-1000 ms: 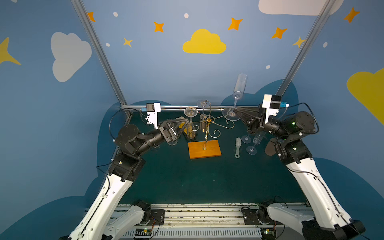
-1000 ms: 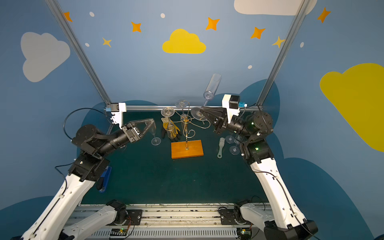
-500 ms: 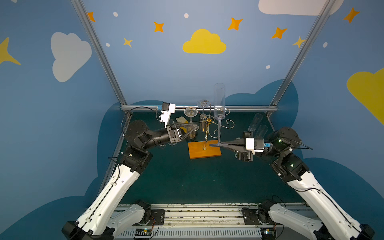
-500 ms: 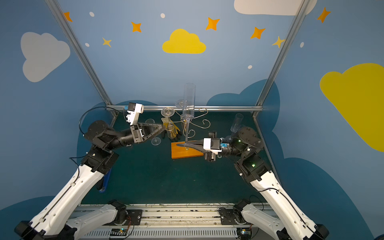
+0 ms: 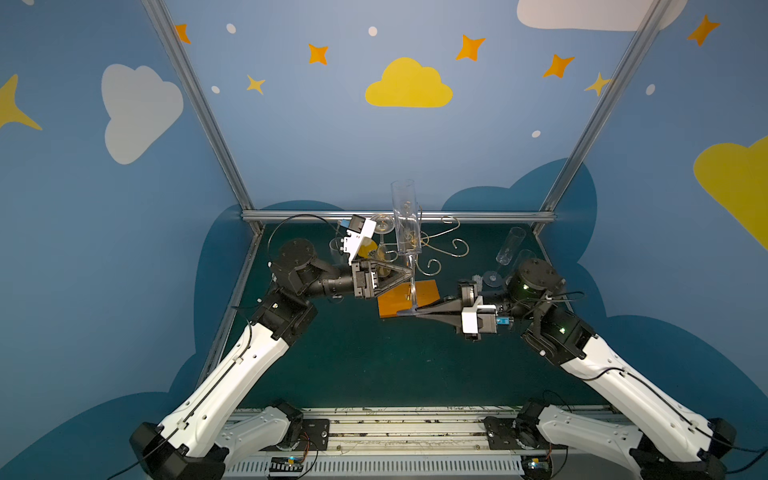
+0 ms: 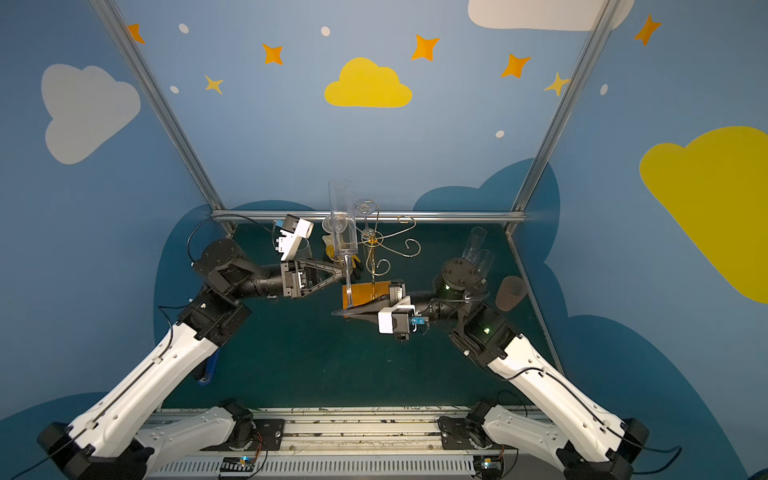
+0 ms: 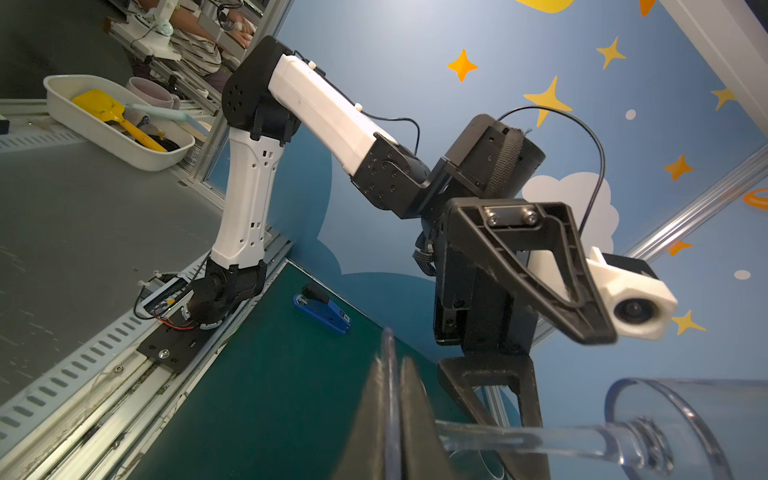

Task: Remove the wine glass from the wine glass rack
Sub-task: 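Swing the flute upright toward the left gripper while the left gripper approaches, then grasp the flute bowl with the left gripper while the right holds the stem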

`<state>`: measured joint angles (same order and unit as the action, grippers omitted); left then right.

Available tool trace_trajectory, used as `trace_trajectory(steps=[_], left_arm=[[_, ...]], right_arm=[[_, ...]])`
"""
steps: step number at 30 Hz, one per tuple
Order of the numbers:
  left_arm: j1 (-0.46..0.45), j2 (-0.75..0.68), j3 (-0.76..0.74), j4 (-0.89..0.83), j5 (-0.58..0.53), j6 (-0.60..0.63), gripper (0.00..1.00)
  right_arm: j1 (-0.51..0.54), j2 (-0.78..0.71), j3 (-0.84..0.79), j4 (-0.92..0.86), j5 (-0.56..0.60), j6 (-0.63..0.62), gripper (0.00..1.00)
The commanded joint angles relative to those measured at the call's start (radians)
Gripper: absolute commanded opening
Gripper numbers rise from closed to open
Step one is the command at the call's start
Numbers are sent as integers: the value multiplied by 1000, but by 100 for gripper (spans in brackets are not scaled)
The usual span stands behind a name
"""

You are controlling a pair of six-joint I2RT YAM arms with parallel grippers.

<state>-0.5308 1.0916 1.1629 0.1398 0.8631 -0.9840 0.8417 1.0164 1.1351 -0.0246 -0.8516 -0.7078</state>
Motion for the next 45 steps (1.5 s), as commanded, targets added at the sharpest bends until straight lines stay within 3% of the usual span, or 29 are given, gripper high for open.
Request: trace_trajectory(steps=[1,12,17,24,33,34,37,45], left_arm=[[-16,5,0,3,17,30,86],[-28,3,-27,9,-9,25,37],[-27,1,-32,12,-14,19,26],[-28,13,-29,27,-13,3,3],[-28,-13,-30,32,-31,-4,3],[-28,-19,-31,33,-38,-3,3],[-28,-36,-36,32,-56,6,3],[-25,-52,-40,-5,-80,59,3]], right_arm=[[19,10,34,4,34,-61,0],[52,37,41,-4,96,-127,0],[57,34,36,-5,123,-139,0],[66,36,31,-10,142,-149,0],[85,28,38,-68,161,-164,0],[89,26,45,-94,166,-163,11],[101,5,44,-139,179,-151,87],[112,-137,-79,-14,292,-49,89]])
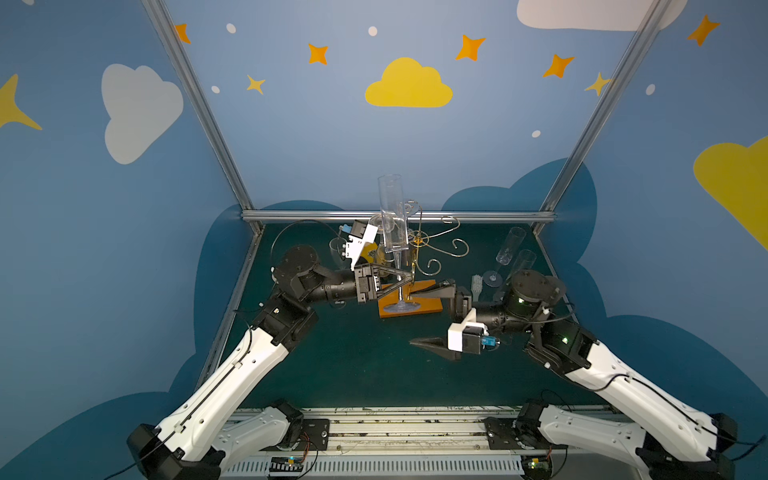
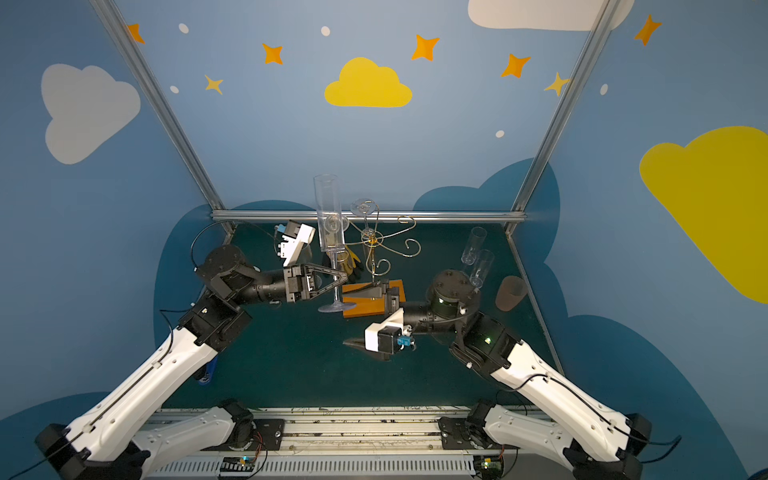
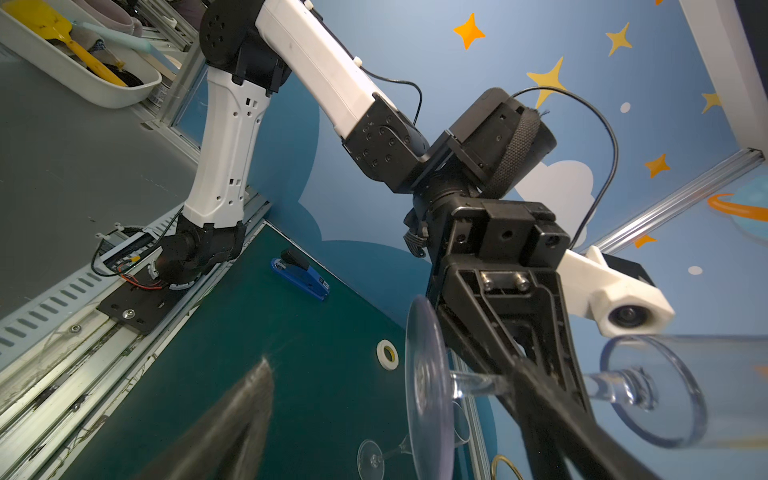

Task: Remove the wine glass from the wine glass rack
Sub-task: 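Grasp the flute bowl with the left gripper while the right holds the stem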

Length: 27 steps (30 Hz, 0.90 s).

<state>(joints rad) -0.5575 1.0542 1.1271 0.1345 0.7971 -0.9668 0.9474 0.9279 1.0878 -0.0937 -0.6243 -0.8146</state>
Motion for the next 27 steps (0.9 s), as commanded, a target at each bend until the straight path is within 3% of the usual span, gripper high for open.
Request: trace_trajectory(steps=[1,9,15,21,24,27], left_arm=[[1,-14,0,-15,-16,56,3],[0,-66,12,-158,-106,256,3],[-1,-146,-4,-292,-243,486,3],[-1,-225,-50,-383,-374,681,3],[-2,-240,-50,-414,-382,753,3],[-7,-247,-49,-423,-368,802,3]], right_arm=[[7,-65,-40,63,81,70,89],[7,-189,-147,180,198,143,89],[7,-230,-181,230,352,237,89],[7,-226,-129,198,535,480,89],[7,-210,-68,121,653,661,89],[7,-187,-8,33,709,749,89]])
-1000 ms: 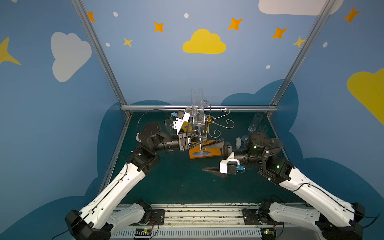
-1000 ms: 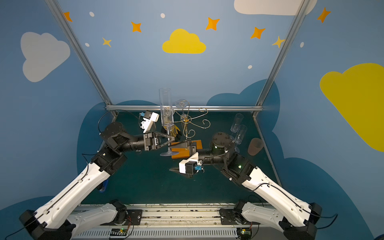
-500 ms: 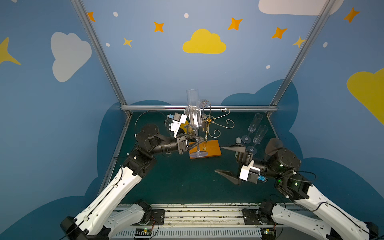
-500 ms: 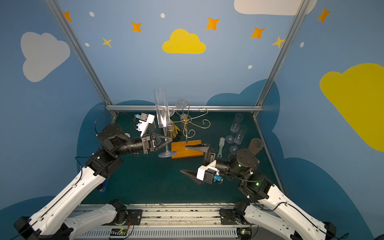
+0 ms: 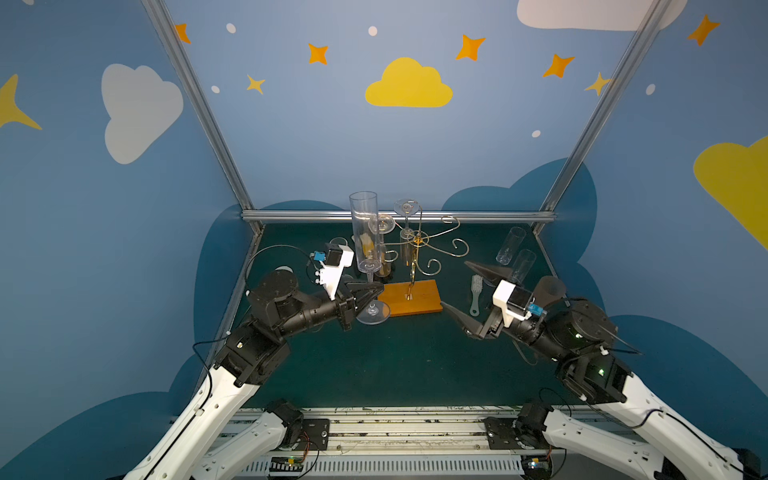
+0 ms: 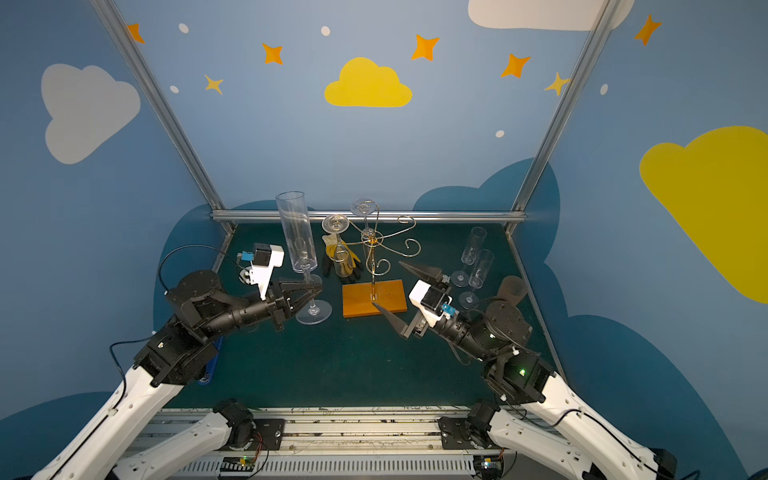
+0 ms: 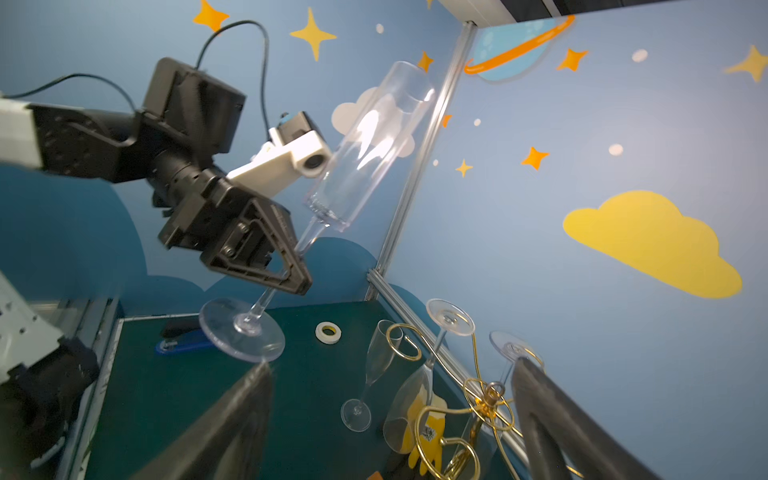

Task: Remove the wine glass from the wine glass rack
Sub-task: 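Grasp the flute bowl with the left gripper while the right holds the stem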

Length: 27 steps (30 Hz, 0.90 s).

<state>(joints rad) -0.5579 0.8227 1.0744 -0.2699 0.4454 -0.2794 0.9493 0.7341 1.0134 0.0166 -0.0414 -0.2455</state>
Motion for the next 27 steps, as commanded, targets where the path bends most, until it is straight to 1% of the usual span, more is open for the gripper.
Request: trace_trajectory(steps=[1,5,8,10,12,15,22,27], left_arm=[[-8,-16,3,-18,-14,124,3],[-30,-11,0,-15,-12,155,3],[-63,0,2,-19,-38,188,3],[-91,10,7,-27,-58,214,3],[-119,25,15,-39,-79,239,3],[-152,44,23,-48,-98,263,3],[-195,65,21,-42,-140,299,3],[-203,72,6,-38,-171,308,3]], right_arm=[[5,11,72,-85,129,194,89],[5,10,50,-34,98,244,89],[4,13,40,-5,60,282,89],[3,20,49,-14,16,293,89],[3,41,72,-46,-59,291,89],[2,81,114,-88,-111,325,89],[-2,137,146,-90,-140,388,89],[-35,154,141,-62,-231,432,89]])
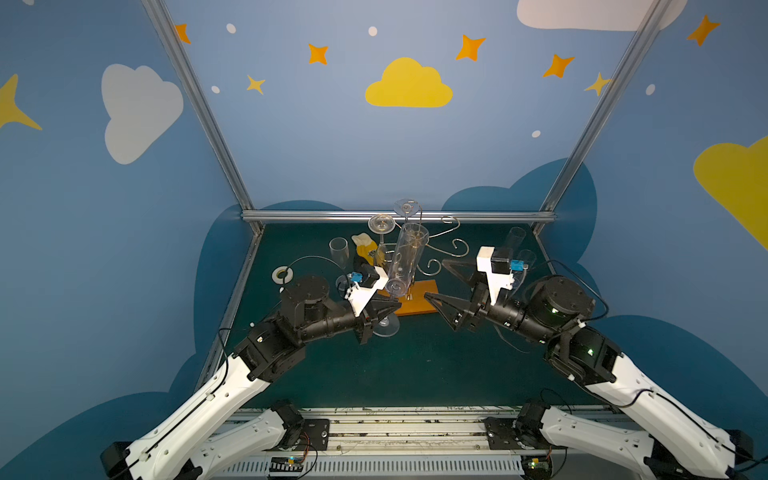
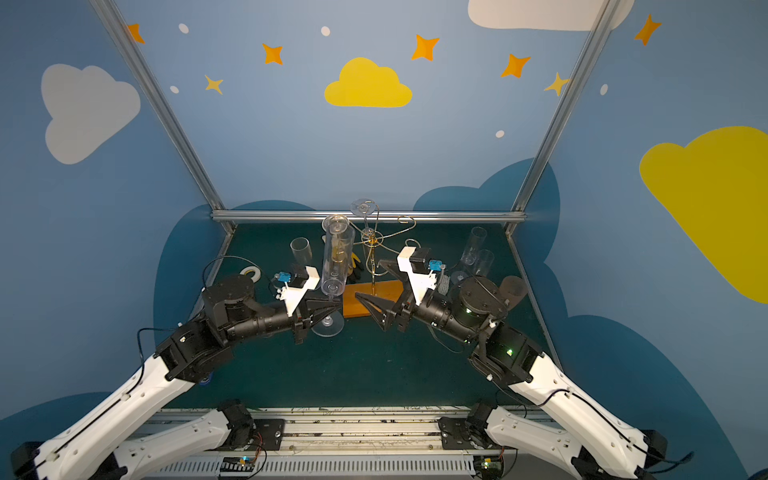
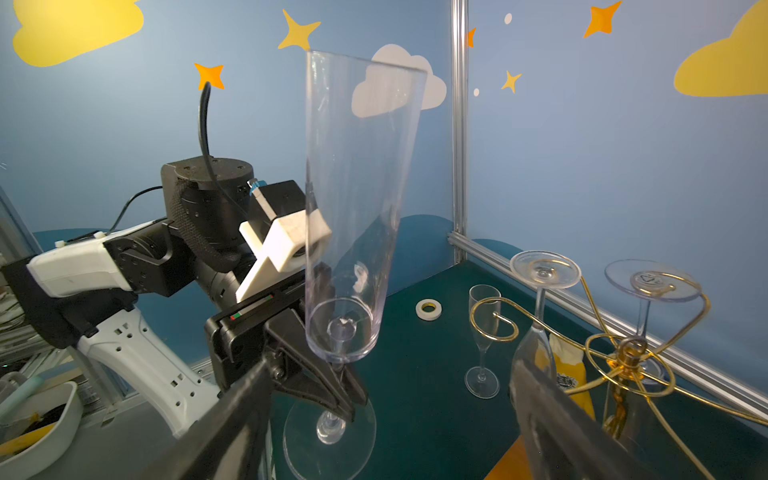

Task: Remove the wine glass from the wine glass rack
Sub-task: 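Grasp the flute bowl with the left gripper while the right holds the stem, then open the right gripper and draw it back while the left holds the flute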

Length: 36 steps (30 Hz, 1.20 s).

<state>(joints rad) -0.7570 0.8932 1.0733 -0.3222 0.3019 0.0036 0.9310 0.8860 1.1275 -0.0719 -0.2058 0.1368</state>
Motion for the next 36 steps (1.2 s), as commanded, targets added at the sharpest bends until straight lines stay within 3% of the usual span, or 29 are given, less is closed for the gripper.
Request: trace_trajectory(steps=[1,12,18,36], left_arm=[[-5,4,5,14,-27,28,3],[-41,47,8,5,-53,75,3],[-62,62,16,-7,-61,100,3],[-77,84,28,-43,-112,142,3]], right_arm=[[-27,4,24,41,-84,69,89],[-107,91,54,191,-220,183,88],[-109,162,90,199,-225,209,83],[-112,182,68,223,-222,237,33]])
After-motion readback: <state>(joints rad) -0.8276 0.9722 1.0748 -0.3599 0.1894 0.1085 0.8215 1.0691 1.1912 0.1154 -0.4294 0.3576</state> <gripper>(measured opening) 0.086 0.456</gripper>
